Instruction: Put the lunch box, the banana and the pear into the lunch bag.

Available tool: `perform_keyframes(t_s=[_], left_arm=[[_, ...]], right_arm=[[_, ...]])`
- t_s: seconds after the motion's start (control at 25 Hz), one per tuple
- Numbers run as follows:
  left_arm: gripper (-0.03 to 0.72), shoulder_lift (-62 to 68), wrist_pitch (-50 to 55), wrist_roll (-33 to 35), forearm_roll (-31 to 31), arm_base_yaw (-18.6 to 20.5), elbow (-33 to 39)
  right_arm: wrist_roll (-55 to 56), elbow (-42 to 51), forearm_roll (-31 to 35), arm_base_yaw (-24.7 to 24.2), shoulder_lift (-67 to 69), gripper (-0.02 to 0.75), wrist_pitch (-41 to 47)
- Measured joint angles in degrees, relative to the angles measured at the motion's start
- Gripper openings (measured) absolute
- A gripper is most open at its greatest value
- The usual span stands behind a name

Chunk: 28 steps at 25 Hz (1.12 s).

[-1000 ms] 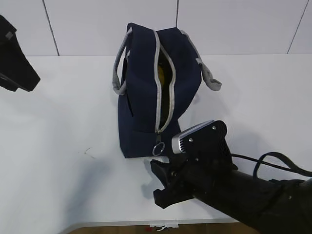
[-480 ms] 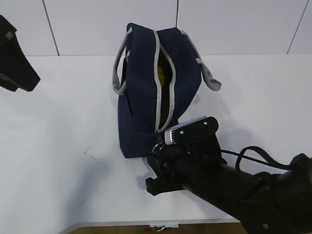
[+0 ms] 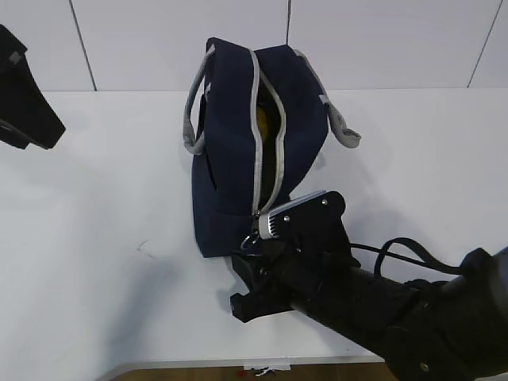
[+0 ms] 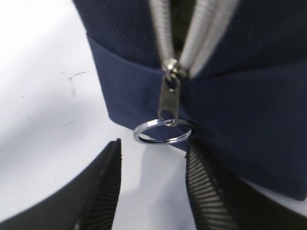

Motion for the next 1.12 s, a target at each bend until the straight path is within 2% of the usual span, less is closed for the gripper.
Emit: perform_keyframes(t_s=[0.36,0.56,0.72,1.12], left_arm=[[0.297,0.00,0.00,0.00,0.00,0.00,0.00],[0.297,0.00,0.00,0.00,0.00,0.00,0.00],[0.297,0.00,0.00,0.00,0.00,0.00,0.00],[0.297,0.00,0.00,-0.10,0.00,0.00,0.00]], right_arm=[[0.00,0.00,4.92,0.00,0.00,0.365,0.00],[-0.32,0.00,5.26,0.00,0.00,0.378,0.00],[-4.98,0.00,5.28,0.00,0.08,0.406,-1.93],[-8.23,0.00,4.13,0.00,0.08,0.408,-4.74]])
